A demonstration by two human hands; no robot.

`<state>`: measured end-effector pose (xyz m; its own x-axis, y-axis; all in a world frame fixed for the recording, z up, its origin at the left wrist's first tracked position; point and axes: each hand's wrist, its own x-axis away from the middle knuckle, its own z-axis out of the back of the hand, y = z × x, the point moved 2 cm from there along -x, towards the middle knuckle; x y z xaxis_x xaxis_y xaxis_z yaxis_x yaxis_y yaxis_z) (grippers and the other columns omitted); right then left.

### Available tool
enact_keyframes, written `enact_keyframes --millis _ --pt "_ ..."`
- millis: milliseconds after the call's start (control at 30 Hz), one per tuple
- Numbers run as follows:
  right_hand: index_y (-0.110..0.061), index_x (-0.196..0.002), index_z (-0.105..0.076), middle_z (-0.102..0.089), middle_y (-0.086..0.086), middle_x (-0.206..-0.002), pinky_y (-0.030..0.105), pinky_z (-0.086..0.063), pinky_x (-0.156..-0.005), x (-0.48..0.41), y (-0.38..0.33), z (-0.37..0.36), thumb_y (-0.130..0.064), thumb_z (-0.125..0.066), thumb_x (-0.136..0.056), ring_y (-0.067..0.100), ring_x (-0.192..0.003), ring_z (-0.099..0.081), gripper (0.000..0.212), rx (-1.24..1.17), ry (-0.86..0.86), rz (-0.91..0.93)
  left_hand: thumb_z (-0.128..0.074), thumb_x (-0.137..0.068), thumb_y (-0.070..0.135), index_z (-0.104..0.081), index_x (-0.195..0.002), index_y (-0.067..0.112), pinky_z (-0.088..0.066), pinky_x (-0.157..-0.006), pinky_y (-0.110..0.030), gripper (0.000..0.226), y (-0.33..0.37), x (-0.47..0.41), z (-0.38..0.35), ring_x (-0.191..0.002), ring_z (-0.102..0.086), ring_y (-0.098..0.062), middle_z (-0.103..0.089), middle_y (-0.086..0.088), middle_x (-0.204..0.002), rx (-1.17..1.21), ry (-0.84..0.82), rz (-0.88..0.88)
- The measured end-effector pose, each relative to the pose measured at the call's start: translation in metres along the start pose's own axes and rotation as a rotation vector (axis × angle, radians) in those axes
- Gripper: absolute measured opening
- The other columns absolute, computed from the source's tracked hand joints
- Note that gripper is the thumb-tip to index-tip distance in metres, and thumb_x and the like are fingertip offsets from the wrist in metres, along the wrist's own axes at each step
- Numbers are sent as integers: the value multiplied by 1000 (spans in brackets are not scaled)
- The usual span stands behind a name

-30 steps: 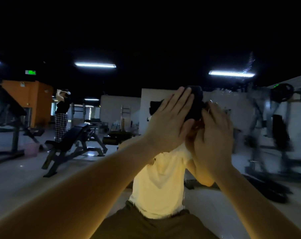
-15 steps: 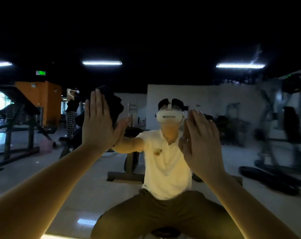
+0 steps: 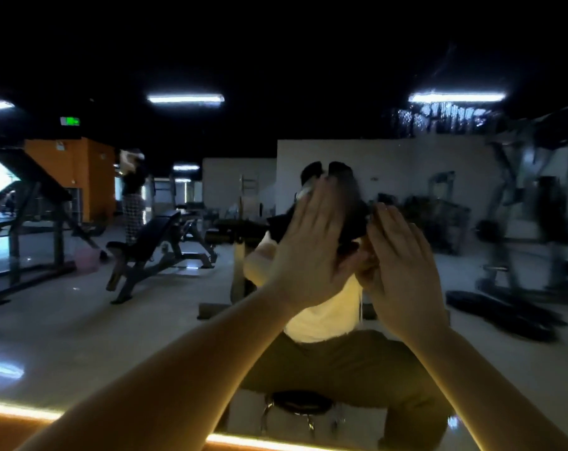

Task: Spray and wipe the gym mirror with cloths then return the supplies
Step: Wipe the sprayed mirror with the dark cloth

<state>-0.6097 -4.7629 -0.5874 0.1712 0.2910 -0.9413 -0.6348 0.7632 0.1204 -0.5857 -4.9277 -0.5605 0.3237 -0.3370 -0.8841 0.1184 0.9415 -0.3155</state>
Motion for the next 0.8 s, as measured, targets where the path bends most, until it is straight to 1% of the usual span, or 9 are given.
enact_keyframes --millis 100,167,267,367,467,533,600,667,800 --pt "-8 -157 -39 -35 13 -165 59 -31 -120 2 -8 2 -17 -52 -99 29 -155 -27 60 -36 -2 -42 -42 -111 40 -17 -164 4 0 -131 -43 69 11 5 -5 -162 2 -26 -7 -17 -173 69 33 -92" --pt "-6 -155 -42 -35 14 -165 59 -31 -121 2 -19 -2 -16 -48 -101 29 -155 -27 55 -30 -14 -51 -35 -112 41 -18 -165 5 -2 -131 -44 66 -10 15 -2 -162 0 -26 -9 -16 -173 8 56 -68" --pt "-5 -154 -44 -30 14 -166 58 -29 -122 10 -44 -15 -22 -37 -101 30 -156 -24 56 -47 -62 -13 -35 -111 49 -10 -165 5 -1 -131 -46 73 -60 49 6 -161 2 -28 -5 -18 -173 -99 48 86" --pt "-9 -156 -41 -25 11 -169 60 -29 -121 19 -63 -27 -22 -42 -97 28 -158 -19 60 -44 -104 15 -41 -107 56 -10 -164 2 0 -131 -44 85 -109 92 22 -161 3 -28 -4 -21 -172 -142 54 255" --pt "-8 -156 -41 -22 12 -170 60 -27 -122 31 -66 -30 -23 -42 -96 28 -158 -17 61 -11 -125 17 -38 -103 64 -9 -164 -2 -11 -130 -52 94 -146 135 32 -161 -1 -35 -4 -26 -171 -184 47 394" --pt "-7 -155 -41 -21 14 -170 59 -24 -123 42 -63 -29 -25 -40 -98 29 -158 -16 60 33 -139 2 -33 -102 68 -7 -163 -4 -15 -128 -56 98 -158 161 34 -160 -5 -37 -4 -28 -170 -167 85 511" --pt "-7 -156 -40 -20 15 -170 59 -23 -123 54 -55 -27 -25 -40 -98 30 -159 -15 61 64 -140 -36 -32 -101 71 -7 -163 -5 -16 -128 -57 101 -151 173 30 -160 -7 -40 -6 -30 -170 -126 144 634" --pt "-6 -157 -37 -17 15 -171 59 -24 -123 64 -48 -26 -26 -41 -98 30 -159 -12 63 80 -143 -52 -35 -100 71 -7 -162 -7 -16 -127 -58 104 -127 169 20 -160 -6 -41 -6 -31 -169 -91 158 682" --pt "-6 -159 -33 -16 11 -172 62 -28 -121 82 -36 -27 -23 -37 -95 29 -159 -16 67 61 -155 -33 -44 -98 70 -5 -164 -2 -2 -131 -49 105 -44 136 -7 -161 5 -34 3 -24 -172 -25 54 514"
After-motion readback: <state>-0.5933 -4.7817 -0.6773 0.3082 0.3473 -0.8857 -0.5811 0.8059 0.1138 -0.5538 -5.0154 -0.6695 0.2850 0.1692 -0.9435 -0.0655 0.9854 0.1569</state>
